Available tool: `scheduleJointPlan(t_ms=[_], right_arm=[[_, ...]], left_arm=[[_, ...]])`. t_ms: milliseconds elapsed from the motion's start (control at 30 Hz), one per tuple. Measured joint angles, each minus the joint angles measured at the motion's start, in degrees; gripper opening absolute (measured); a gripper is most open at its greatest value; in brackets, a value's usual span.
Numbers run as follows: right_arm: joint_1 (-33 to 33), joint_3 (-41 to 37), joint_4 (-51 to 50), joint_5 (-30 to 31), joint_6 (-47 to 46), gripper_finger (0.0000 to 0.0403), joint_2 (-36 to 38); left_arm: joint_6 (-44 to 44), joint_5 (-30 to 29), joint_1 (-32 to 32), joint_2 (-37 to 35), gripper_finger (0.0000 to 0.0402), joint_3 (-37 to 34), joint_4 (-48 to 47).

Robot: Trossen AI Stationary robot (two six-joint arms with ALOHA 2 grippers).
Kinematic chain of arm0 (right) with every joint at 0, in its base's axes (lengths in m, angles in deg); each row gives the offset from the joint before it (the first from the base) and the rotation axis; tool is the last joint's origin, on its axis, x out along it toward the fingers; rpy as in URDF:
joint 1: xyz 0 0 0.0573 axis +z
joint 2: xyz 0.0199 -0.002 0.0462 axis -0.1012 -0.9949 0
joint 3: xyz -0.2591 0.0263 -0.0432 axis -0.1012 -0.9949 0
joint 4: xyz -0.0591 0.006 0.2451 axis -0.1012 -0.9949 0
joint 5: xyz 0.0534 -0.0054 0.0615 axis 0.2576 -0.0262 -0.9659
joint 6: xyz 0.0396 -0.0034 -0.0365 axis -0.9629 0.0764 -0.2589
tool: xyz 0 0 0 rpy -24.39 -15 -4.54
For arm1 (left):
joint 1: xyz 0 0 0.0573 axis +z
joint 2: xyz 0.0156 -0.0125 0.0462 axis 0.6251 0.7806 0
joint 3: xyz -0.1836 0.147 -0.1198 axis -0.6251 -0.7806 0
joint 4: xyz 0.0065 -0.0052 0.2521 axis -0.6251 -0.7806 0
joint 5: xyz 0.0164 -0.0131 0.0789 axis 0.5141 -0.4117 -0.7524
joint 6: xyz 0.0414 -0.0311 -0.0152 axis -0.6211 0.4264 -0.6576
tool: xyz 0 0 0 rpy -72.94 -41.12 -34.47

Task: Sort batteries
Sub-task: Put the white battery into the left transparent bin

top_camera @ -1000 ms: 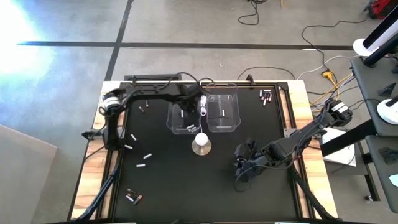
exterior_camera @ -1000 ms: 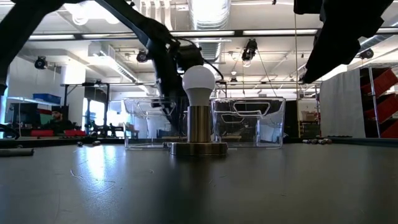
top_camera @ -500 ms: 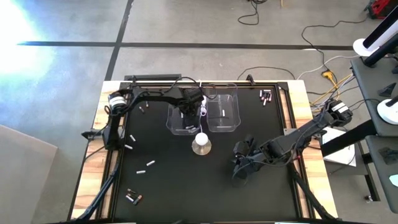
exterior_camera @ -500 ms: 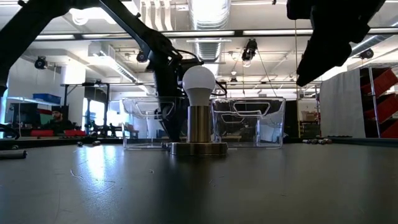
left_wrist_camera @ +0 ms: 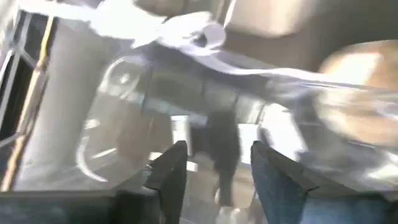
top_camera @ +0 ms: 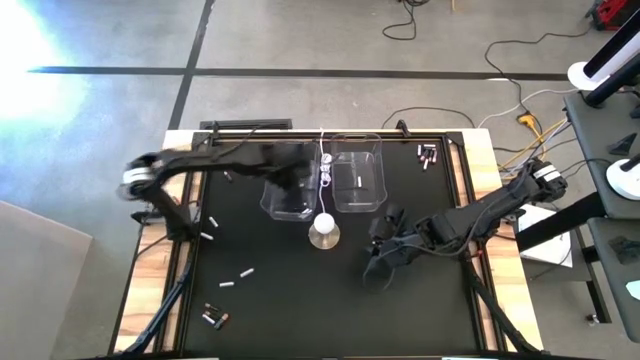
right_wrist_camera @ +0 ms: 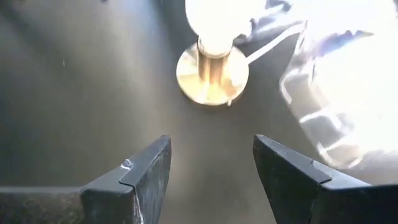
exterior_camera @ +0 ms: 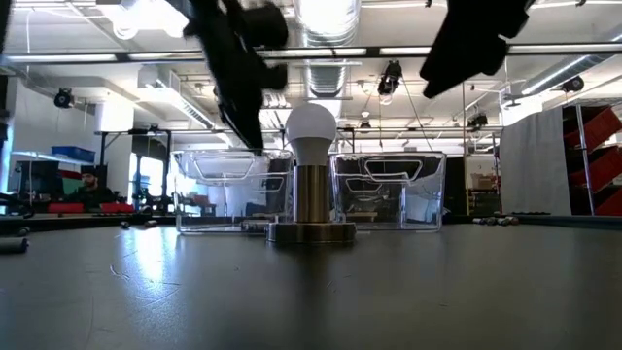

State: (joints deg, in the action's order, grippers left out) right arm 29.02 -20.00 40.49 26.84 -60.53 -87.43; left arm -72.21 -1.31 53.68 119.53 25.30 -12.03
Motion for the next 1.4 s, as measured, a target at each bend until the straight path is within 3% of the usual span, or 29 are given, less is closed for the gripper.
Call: scheduleJointPlan(t_ms=[167, 333, 467, 567, 700, 933, 1167, 1400], right_arm=[[-0.02, 0.93, 0.34, 5.15, 2.94, 0.0219, 0.0], [0.03, 0.83, 6.41, 9.42, 7.06, 0.0219, 0.0], [1.0, 0.43, 17.64, 8.83, 16.99, 0.0219, -2.71], [1.6, 1.12, 22.9, 8.22, 22.3, 0.0219, -6.53], [1.84, 5.18, 22.68, 8.4, 24.55, 0.0219, -11.92], [4.18, 12.32, 22.36, 8.31, 26.67, 0.0219, -20.36], [6.29, 15.2, 28.1, 8.18, 26.08, 0.0219, -27.11], [4.97, 20.84, 38.66, 0.11, 28.19, 0.0219, -38.11]], left_arm=[[5.63, 0.74, -13.84, -17.75, 0.0177, -12.03, 1.26], [22.42, -7.19, -32.76, -31.24, 0.0178, -25.35, 5.95], [35.0, -14.7, -45.95, -34.67, 0.0178, -34.16, 10.59], [42.03, -18.5, -51.67, -33.78, 0.0178, -38.46, 13.87], [48.65, -19.0, -55.37, -29.8, 0.0178, -40.66, 18.56], [52.56, -18.77, -60.43, -17.25, 0.0178, -37.63, 24.07], [54.97, -18.51, -63.53, -7.72, 0.0178, -28.96, 17.56], [58.64, -18.24, -67.45, -8.81, 0.0178, -24.52, 8.6]])
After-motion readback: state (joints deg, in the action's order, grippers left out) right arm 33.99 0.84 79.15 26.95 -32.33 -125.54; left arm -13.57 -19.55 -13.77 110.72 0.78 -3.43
